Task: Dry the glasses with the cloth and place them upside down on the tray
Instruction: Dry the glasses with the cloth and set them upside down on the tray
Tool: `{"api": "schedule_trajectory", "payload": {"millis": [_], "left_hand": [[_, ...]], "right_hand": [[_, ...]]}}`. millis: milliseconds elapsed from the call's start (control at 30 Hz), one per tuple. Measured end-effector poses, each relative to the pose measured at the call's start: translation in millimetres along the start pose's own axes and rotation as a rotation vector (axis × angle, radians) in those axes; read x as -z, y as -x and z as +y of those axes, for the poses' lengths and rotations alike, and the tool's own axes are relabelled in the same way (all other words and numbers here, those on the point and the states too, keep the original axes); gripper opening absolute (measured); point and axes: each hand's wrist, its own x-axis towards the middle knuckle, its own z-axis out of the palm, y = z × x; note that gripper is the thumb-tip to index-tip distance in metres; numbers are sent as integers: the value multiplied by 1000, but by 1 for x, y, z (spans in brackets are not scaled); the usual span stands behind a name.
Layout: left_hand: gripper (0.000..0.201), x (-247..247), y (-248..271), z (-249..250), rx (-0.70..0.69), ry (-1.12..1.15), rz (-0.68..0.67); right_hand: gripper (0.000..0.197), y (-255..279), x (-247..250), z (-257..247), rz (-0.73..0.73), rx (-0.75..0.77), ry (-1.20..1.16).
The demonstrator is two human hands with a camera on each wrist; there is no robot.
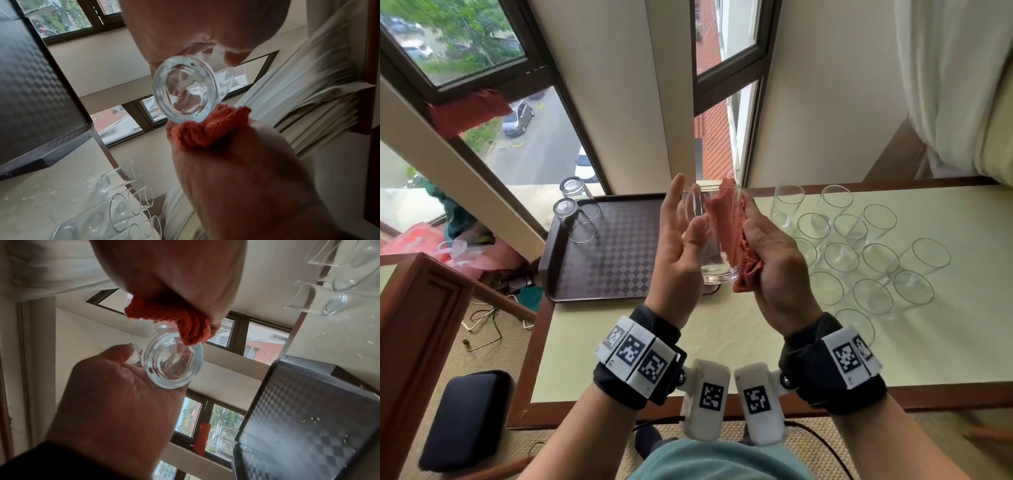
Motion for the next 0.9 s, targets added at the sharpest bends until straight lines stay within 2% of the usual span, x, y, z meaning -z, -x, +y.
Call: {"api": "schedule_trajectory", "payload": {"millis": [67, 200, 267, 367, 533, 667, 733, 867, 900], "left_hand": [[54, -3, 2, 0, -6, -22, -1], [90, -4, 0, 0, 35, 14, -29], [93, 0, -1, -1, 97, 43, -58], [83, 4, -4, 2, 167, 48, -116], [72, 8, -5, -4, 84, 19, -31], [68, 3, -3, -5, 81, -17, -53], [77, 3, -2, -6, 97, -15, -37], [54, 7, -3, -10, 167, -19, -82], [54, 8, -3, -10, 173, -18, -83]], "right_hand": [[44, 2, -3, 4, 0, 16, 44], [44, 8, -4, 1, -40, -36, -20], [48, 9, -1, 0, -57, -85, -104], [46, 10, 0, -4, -43, -98, -191], [52, 7, -3, 1, 9, 5, 44], [48, 5, -5, 6, -18, -11, 33], [53, 4, -4, 6, -61, -33, 54], [59, 5, 3, 5, -97, -50, -38], [60, 5, 4, 5, -82, -38, -56]]}}
